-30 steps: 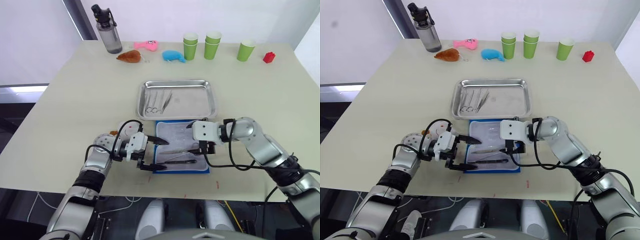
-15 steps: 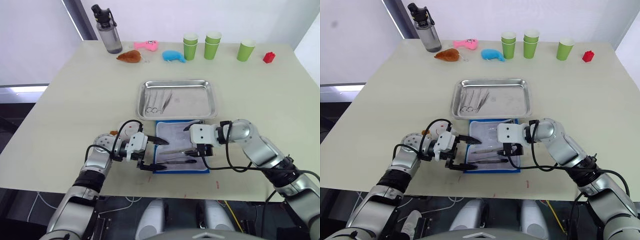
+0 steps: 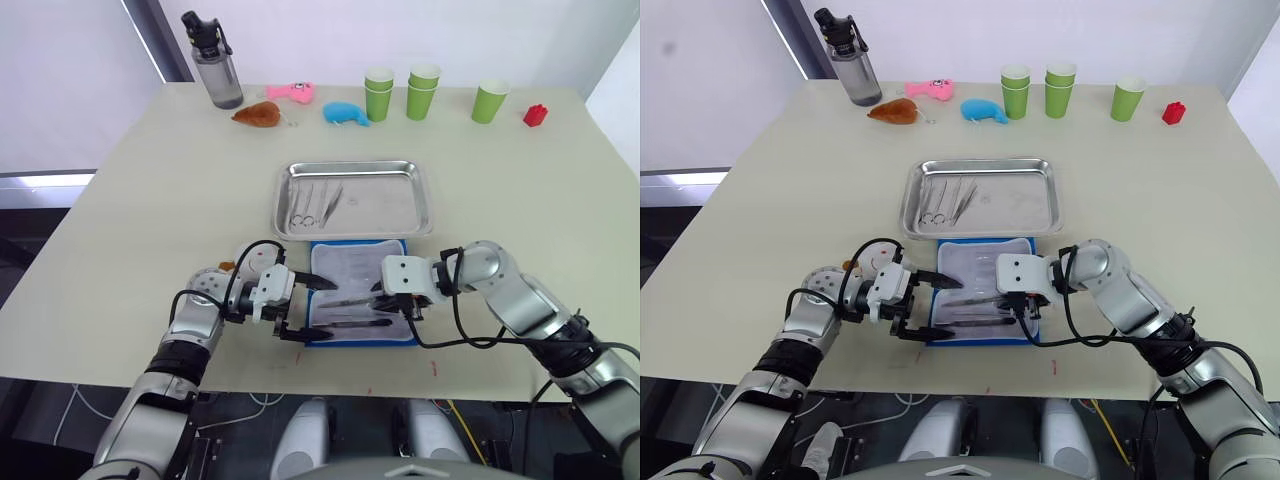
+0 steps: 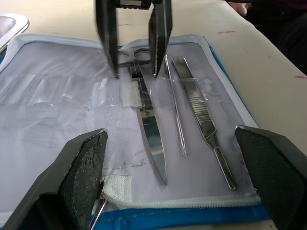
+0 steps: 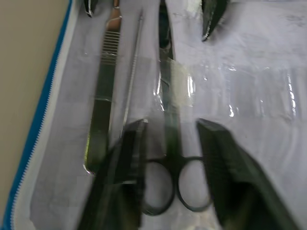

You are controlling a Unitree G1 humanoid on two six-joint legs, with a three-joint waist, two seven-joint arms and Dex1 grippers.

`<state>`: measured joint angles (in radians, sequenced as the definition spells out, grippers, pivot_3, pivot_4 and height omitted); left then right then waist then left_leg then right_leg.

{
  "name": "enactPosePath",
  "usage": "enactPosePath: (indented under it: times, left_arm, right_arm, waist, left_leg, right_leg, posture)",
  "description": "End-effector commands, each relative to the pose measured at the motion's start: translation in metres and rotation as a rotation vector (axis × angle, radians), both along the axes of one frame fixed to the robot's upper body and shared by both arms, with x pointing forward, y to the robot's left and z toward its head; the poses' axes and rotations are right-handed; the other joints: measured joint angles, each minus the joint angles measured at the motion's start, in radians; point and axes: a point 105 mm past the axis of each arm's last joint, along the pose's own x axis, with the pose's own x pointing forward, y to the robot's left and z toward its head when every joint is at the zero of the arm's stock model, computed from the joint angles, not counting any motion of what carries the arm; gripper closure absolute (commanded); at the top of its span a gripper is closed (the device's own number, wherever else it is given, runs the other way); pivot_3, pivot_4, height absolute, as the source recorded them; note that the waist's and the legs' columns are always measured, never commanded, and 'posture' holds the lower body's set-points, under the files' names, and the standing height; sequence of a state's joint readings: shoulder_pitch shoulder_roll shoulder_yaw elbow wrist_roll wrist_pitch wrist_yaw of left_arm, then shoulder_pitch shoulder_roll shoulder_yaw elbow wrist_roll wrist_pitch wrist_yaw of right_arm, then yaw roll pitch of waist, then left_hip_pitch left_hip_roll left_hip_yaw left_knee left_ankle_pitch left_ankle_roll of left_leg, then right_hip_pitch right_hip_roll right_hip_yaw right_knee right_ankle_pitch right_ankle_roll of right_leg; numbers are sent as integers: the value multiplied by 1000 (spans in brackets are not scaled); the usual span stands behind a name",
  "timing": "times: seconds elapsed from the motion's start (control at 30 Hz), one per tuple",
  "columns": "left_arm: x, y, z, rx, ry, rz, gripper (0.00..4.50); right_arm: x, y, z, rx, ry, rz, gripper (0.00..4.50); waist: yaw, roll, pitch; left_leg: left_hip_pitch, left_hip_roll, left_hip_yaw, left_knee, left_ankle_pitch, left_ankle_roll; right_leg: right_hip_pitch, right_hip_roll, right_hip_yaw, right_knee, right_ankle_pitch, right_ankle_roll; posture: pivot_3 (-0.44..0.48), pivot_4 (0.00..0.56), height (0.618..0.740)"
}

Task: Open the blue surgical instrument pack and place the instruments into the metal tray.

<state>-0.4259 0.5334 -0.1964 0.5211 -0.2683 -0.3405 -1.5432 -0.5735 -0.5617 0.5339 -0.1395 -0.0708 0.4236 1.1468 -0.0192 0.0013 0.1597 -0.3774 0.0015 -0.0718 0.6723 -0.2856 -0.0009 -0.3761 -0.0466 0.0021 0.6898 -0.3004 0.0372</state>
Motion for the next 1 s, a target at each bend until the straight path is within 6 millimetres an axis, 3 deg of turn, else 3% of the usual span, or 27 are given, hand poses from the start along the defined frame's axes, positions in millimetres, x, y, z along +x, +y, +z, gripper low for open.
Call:
enactPosePath:
  times: [0.03, 0.3, 0.77, 1.0]
  left_arm:
    - [-14, -1, -24, 43, 100, -21, 0]
    - [-15, -3, -30, 37, 124, -5, 0]
    - [-19, -13, -37, 30, 138, -16, 0]
    - [-20, -15, -38, 27, 144, -16, 0]
  right_arm:
    - [2, -4, -9, -35, 10, -23, 4453]
    - [2, -2, 1, -26, -10, -12, 4453]
    - [-3, 18, 46, -80, -158, 36, 4453]
    - [-8, 13, 50, -143, -166, 39, 4453]
  waist:
    - [0, 0, -1]
    - [0, 1, -2]
    - [6, 2, -2]
    - [7, 2, -2]
  left_leg:
    - [0, 0, 0, 0, 0, 0]
    - [0, 0, 1, 0, 0, 0]
    - [-1, -1, 1, 0, 0, 0]
    - [-3, -5, 2, 1, 0, 1]
  right_leg:
    - [0, 0, 0, 0, 0, 0]
    - [0, 0, 1, 0, 0, 0]
    - [0, -2, 1, -1, 0, 1]
    - [0, -4, 3, -9, 3, 6]
  posture:
    - [0, 150, 734]
    - [0, 150, 734]
    - [0, 150, 734]
    - [0, 150, 734]
